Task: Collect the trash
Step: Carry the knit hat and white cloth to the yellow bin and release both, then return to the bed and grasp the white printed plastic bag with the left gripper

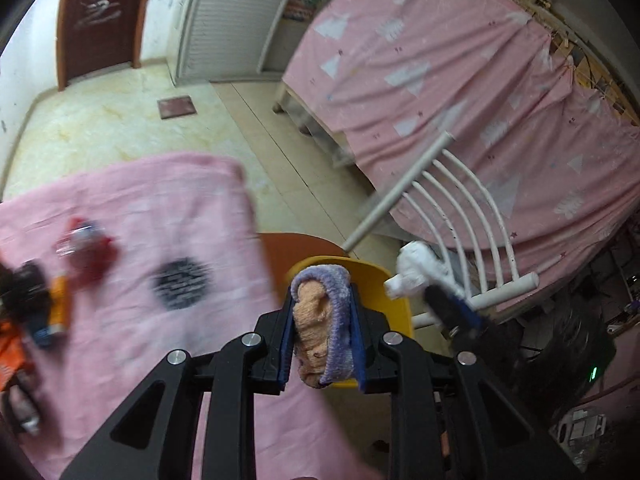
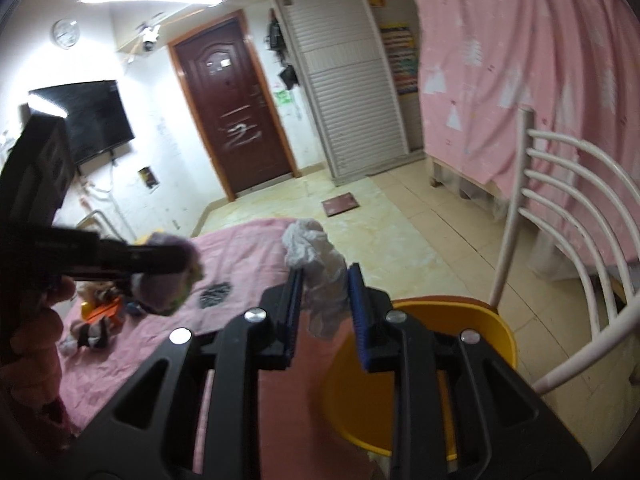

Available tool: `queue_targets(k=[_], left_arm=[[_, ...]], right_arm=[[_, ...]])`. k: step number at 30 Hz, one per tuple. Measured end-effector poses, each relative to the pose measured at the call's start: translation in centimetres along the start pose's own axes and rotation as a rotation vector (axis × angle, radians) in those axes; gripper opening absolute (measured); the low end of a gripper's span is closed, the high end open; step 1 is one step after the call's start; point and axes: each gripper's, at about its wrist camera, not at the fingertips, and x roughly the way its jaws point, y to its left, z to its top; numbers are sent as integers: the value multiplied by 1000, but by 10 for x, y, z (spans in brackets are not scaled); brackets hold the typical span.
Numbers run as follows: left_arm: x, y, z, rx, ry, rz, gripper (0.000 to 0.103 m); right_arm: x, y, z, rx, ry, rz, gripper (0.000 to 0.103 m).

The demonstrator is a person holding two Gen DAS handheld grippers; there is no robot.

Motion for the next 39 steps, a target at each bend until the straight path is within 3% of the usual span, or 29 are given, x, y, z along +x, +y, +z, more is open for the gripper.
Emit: queue_targets(k=[3, 6, 9, 12, 15, 20, 23, 29, 35, 39], left_arm=[[35, -25, 10, 6, 23, 21, 17], [71, -38, 15, -10, 100, 2, 20], [89, -44, 18, -20, 129, -11, 30], [89, -43, 18, -33, 121, -19, 48], [85, -42, 20, -34, 108, -16, 51], [60, -34, 19, -35, 84, -14, 52], [38, -28, 17, -26, 59, -19, 54], [-15, -5, 11, -21, -1, -23, 58], [-72, 31, -1, 11, -77, 47, 59], [-112, 72, -8, -21, -158, 109, 64]], right_arm=[[3, -24, -3, 66, 2, -13, 22], [10, -45, -7, 128, 14, -24, 25], [15, -58, -10, 166, 18, -44, 38], [14, -63, -10, 191, 7, -45, 50], [13, -65, -5, 192, -1, -40, 52], [11, -55, -2, 168, -10, -32, 52], [10, -43, 1, 138, -17, -22, 58], [9, -5, 6, 51, -32, 25, 60], [4, 38, 7, -40, -42, 94, 68], [5, 68, 1, -101, -27, 120, 68]])
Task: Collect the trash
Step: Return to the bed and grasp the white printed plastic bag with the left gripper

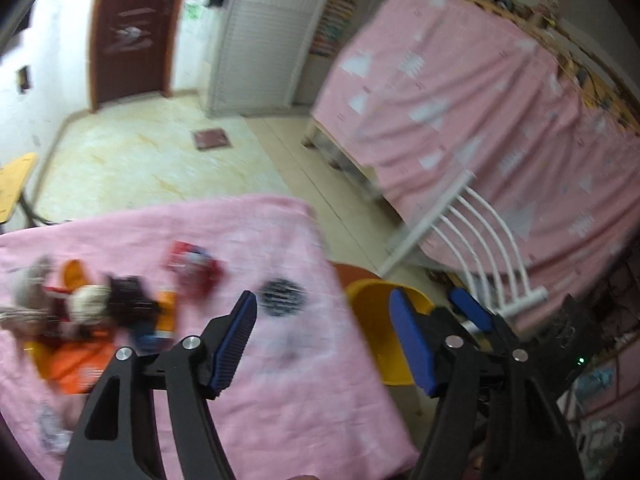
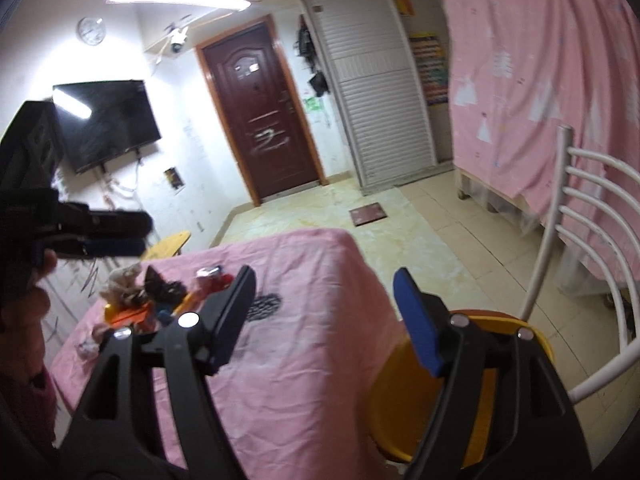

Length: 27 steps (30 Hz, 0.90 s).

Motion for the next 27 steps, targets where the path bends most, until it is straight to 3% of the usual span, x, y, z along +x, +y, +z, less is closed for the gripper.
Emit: queue_targets(k=[7, 14, 27], left_arm=[[-38, 62, -3, -69, -57, 62, 67], [-67, 116, -33, -87, -80, 147, 69], [-76, 208, -103, -136, -1, 233, 76]], right_arm=[[8, 29, -6, -67, 25, 32, 69], [15, 66, -13, -138, 55, 85, 70], [44, 147, -39, -232, 163, 223, 74]])
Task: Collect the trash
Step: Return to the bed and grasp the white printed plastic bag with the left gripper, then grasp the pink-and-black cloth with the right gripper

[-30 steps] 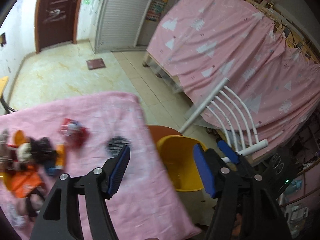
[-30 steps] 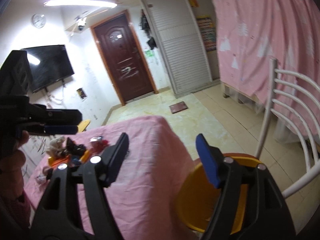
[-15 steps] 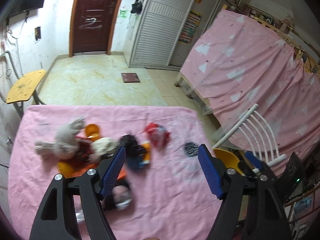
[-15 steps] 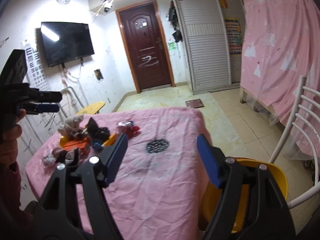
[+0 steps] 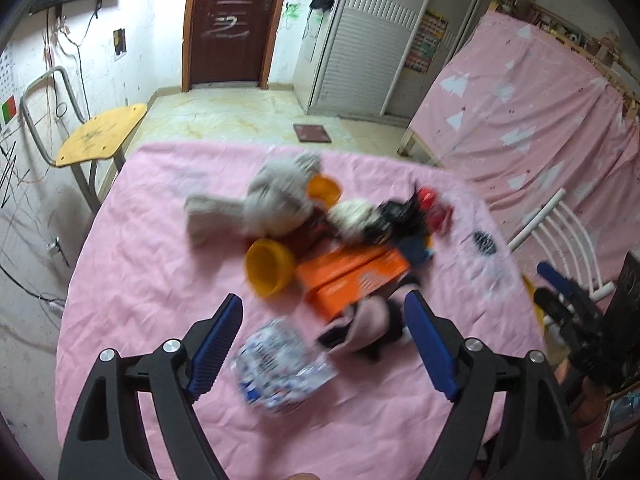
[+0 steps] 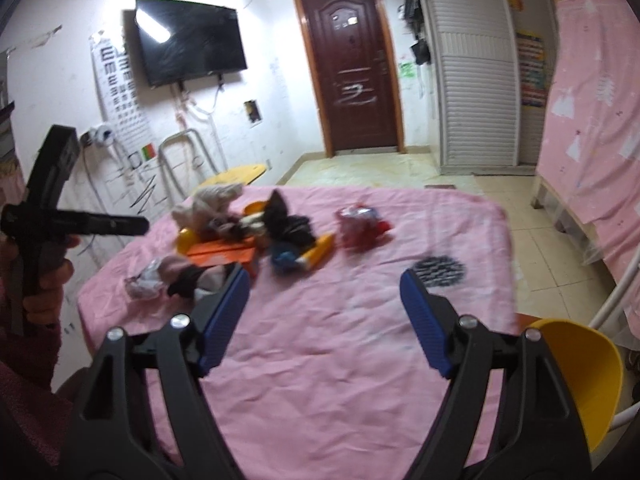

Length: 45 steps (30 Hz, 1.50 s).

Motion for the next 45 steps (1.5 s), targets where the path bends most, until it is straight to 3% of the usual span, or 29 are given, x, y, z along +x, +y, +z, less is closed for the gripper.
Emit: queue_targets(k=[7, 10, 16, 22, 24, 29, 40, 41, 45], left_arm=[[9, 12, -24, 51, 28, 40, 76], [18, 9, -31, 105, 54, 38, 76], [40, 7, -43, 176, 99, 86, 76], [39, 7, -49, 194, 32, 75, 75], [37, 9, -50, 195, 19, 67, 69], [30, 21, -54, 177, -30, 50, 41], [-2, 54, -46, 67, -95, 25, 36], [-6, 54, -46, 66, -102, 23, 36], [-14, 54, -46, 61, -116, 27, 37]], right_arm=[[22, 36, 5, -62, 49, 39, 75], [32, 51, 8, -82, 67, 59, 86], [52, 82, 12, -131, 111, 83, 86], [76, 110, 10, -180, 166, 87, 86], [82, 116, 9, -187, 180, 89, 86], [95, 125, 8, -187, 209, 69, 90], [123, 130, -2, -185, 288, 4, 95], [124, 129, -1, -172, 286, 6, 94], [123, 124, 0, -147, 280, 2, 74]])
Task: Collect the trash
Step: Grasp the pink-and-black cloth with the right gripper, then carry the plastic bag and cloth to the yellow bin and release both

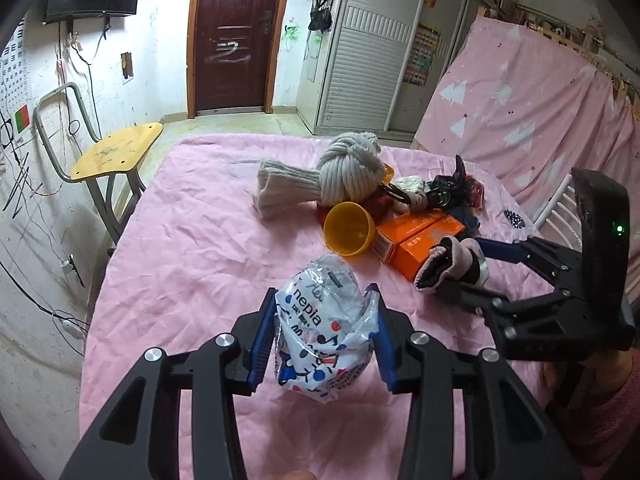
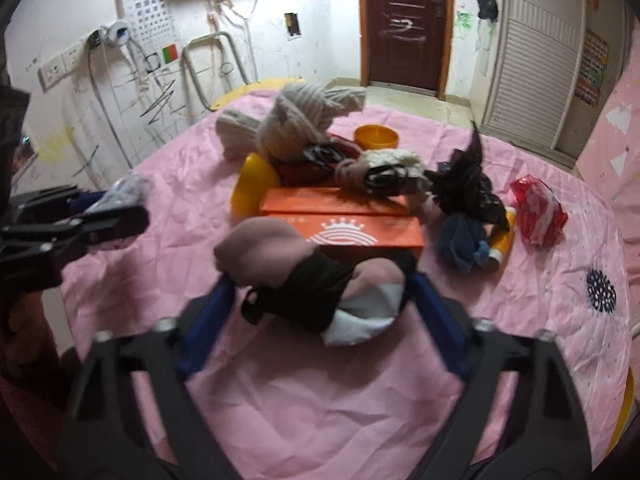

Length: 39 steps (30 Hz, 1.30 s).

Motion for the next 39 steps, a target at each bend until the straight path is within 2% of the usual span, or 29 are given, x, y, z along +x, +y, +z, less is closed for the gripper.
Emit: queue_targets(k=[2, 5, 14, 19, 25, 30, 32, 39], left_arm=[[1, -2, 0, -7, 2, -2, 37], [0, -1, -1, -19, 7, 4, 37], [-9, -5, 0, -24, -12, 15, 37], [-18, -19, 3, -9, -34, 6, 37], [-24, -51, 15, 18, -57, -35, 37], [-21, -88, 29, 62, -59, -75, 37], [-17, -100, 33, 71, -49, -83, 37], [8, -166, 50, 128, 11, -112, 37]], right_arm=[[-1, 0, -1, -9, -1, 4, 66], [-6, -2, -3, -9, -20, -2, 62], [-41, -19, -7, 45, -135, 27, 62], [-63, -37, -11, 85, -190, 10, 62], [-97, -76, -22, 147, -269, -59, 62], [-131, -123, -40, 227, -337, -165, 63], [-145, -146, -51, 266, -359, -225, 63], [-177, -221, -84, 394, -420, -305, 64]])
